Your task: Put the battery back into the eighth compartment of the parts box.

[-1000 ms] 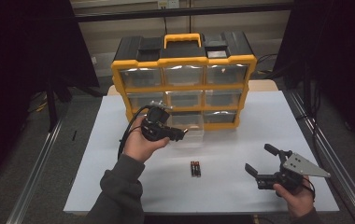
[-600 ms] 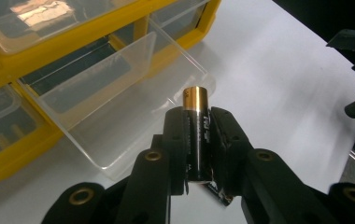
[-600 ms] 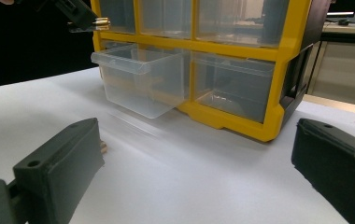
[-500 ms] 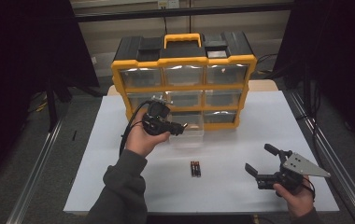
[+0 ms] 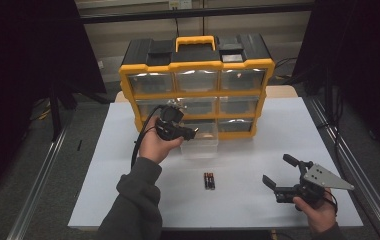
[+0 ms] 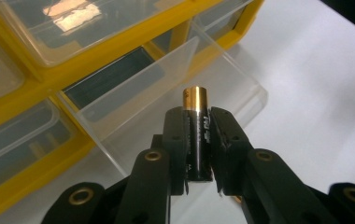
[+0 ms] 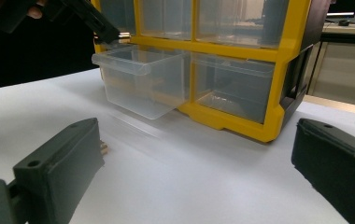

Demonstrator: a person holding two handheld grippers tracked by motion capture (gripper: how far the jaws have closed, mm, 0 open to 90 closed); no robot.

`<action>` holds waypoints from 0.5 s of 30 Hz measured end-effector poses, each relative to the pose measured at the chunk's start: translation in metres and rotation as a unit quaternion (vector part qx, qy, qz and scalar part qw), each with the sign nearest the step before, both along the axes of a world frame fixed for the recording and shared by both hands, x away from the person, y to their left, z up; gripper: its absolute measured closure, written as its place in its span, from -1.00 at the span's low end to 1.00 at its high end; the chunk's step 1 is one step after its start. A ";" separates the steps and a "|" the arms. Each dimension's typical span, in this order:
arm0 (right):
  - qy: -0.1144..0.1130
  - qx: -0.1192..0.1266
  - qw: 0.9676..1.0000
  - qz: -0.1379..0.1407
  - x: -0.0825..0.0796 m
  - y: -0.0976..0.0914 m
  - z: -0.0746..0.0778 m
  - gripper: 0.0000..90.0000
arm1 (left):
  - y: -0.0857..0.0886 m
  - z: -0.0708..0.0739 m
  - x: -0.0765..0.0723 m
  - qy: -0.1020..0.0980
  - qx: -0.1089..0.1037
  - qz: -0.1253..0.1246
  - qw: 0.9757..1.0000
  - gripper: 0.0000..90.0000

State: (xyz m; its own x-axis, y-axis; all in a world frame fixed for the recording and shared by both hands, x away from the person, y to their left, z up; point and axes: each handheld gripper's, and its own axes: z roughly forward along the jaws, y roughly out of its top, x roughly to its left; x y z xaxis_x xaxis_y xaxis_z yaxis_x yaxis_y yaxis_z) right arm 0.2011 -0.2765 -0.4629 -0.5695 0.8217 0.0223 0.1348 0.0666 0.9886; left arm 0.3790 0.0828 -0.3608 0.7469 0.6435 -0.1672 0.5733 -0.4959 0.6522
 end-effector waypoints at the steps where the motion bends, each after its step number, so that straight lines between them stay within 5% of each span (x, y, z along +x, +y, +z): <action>1: 0.000 0.000 1.000 0.000 0.000 0.000 0.000 -0.97 | 0.000 -0.001 0.001 0.000 -0.005 0.000 1.000 0.72; 7: 0.001 0.000 1.000 -0.001 0.000 -0.001 0.000 -0.97 | -0.002 -0.007 0.006 -0.011 0.010 0.016 1.000 0.72; 15: 0.004 0.005 1.000 -0.001 -0.001 -0.001 0.000 -0.97 | -0.003 -0.012 0.008 -0.025 -0.008 0.020 0.999 0.59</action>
State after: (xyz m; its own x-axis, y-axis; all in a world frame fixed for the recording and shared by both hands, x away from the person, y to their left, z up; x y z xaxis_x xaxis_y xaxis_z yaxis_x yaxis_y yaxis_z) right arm 0.2004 -0.2773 -0.4630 -0.5682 0.8222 0.0351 0.1435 0.0570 0.9880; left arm 0.3872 0.0797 -0.3728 0.7278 0.6712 -0.1409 0.5597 -0.4626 0.6876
